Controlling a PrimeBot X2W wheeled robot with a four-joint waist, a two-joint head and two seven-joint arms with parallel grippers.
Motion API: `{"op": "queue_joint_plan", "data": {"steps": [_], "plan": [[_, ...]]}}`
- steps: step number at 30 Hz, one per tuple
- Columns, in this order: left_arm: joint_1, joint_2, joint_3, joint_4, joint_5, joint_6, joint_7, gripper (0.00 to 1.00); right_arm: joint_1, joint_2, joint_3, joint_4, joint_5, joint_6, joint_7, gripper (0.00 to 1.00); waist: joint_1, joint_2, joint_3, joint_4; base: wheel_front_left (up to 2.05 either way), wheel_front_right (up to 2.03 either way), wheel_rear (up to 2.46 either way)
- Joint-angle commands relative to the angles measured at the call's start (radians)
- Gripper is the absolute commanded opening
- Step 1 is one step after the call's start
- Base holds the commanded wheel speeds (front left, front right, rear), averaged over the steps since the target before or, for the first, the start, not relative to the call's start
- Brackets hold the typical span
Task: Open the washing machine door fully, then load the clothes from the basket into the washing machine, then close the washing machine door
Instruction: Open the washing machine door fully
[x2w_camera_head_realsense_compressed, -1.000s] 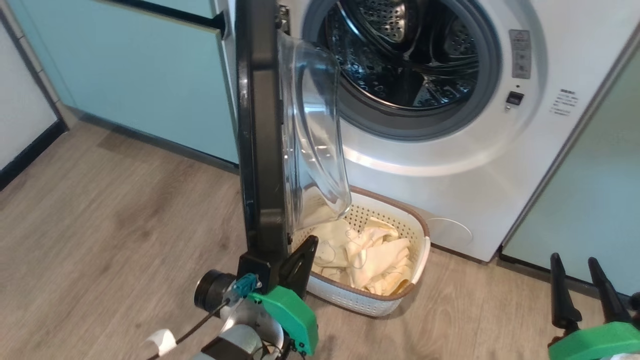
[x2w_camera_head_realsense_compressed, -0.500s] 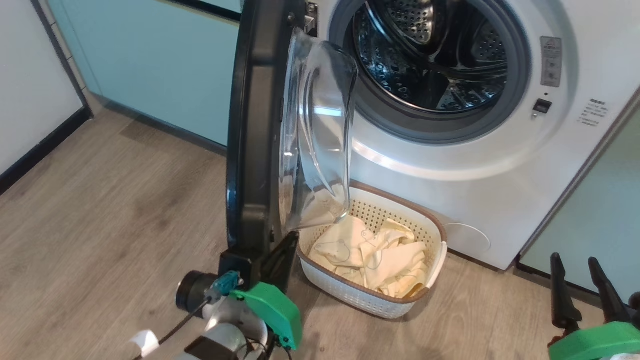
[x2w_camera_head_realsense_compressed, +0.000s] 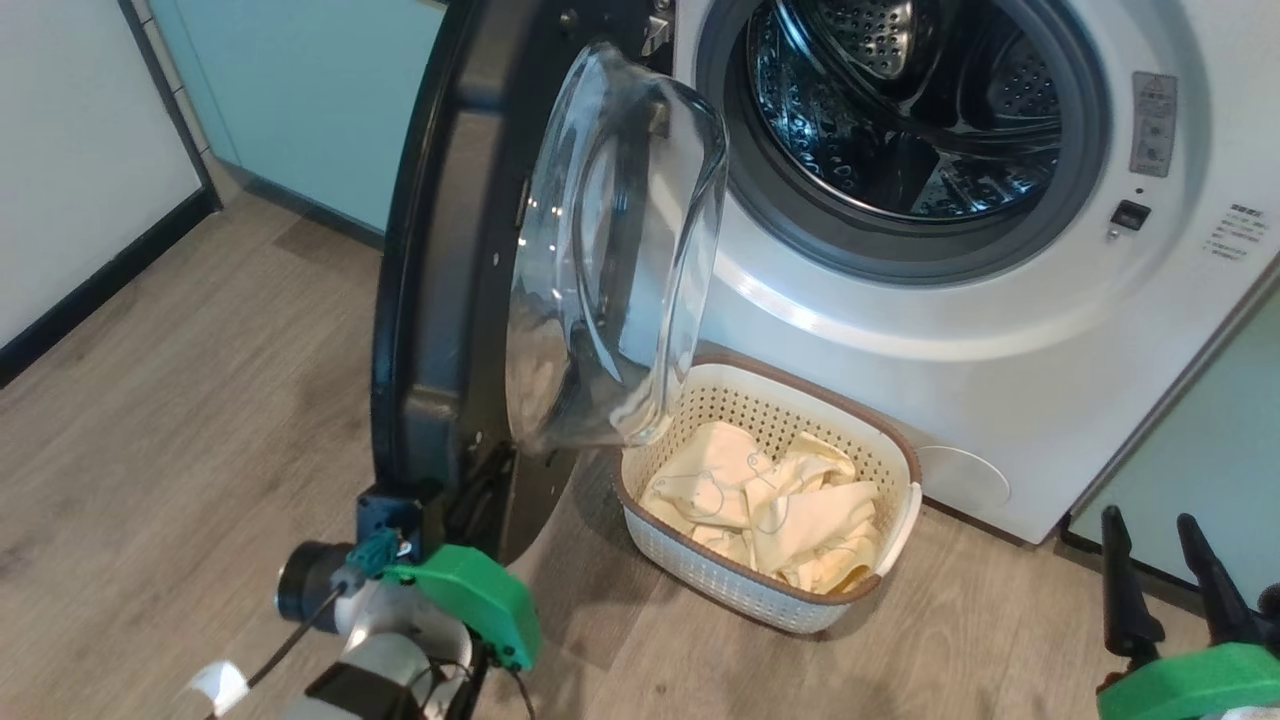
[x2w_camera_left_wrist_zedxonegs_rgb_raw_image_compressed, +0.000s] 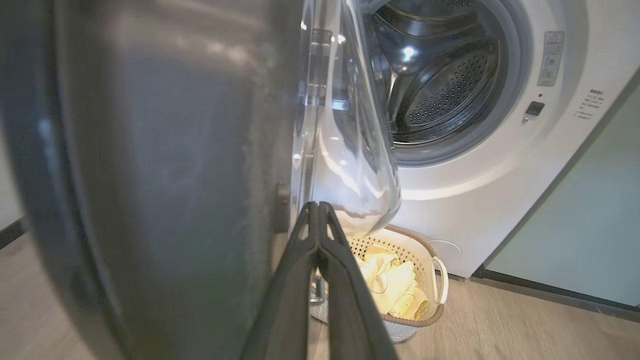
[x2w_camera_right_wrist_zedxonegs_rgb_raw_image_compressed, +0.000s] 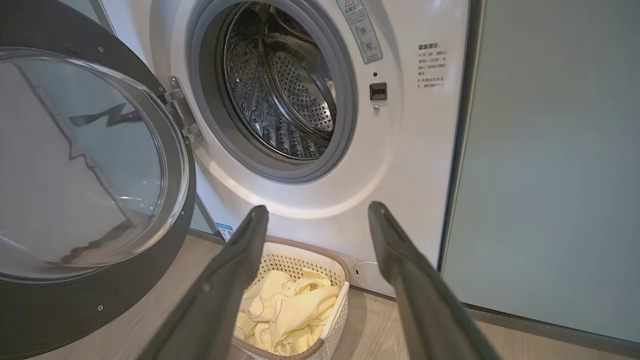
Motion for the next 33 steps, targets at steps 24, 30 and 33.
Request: {"op": "queue_joint_plan", "data": {"steps": [24,30,33], "plan": [[-0.009,0.117,0.219,-0.005,-0.074,0.056,-0.055,0.00,-0.050,-0.037,0.031,-0.034,0.000,0.004,-0.010,1.00,0.0000,0.0000,0.039,0.021,0.00,0.00,0.00],[-0.037,0.120,0.273,0.068,-0.093,0.037,-0.077,0.00,-0.054,-0.047,0.044,-0.029,0.004,0.004,-0.010,1.00,0.0000,0.0000,0.045,0.000,0.00,0.00,0.00],[-0.057,0.116,0.299,0.112,-0.097,0.024,-0.084,0.00,-0.055,-0.051,0.046,-0.028,0.006,0.004,-0.010,1.00,0.0000,0.0000,0.047,-0.011,0.00,0.00,0.00]]}}
